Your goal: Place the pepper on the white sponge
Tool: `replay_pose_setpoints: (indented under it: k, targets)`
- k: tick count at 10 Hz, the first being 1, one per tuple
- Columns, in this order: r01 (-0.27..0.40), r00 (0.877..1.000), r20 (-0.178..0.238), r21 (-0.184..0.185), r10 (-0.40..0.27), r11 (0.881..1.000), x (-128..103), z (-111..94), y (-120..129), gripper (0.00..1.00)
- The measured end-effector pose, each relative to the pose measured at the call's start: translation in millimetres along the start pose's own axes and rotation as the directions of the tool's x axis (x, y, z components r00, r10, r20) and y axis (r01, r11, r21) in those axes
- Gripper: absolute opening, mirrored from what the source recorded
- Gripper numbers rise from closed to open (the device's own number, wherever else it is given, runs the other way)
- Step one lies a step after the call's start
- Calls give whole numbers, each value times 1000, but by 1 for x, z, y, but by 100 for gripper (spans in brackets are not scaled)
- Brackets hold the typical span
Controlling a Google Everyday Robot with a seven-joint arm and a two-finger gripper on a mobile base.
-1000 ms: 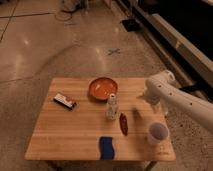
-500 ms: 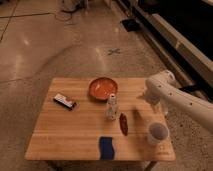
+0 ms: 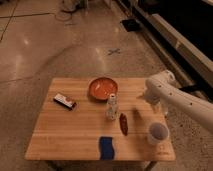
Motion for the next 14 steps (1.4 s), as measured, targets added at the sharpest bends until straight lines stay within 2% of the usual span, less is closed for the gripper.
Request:
replay_pose_setpoints:
  k: [8, 9, 11, 12, 14]
  targets:
    - [0, 1000, 0, 0, 0, 1000, 1, 0, 0, 80]
    - [4, 1000, 15, -8, -4, 1000, -2, -1, 2, 80]
    - [55, 997, 60, -10, -54, 998, -19, -4, -4, 80]
    - [99, 991, 94, -12, -98, 995, -34, -8, -9, 80]
    - [159, 979, 128, 0, -158, 987, -52, -14, -16, 80]
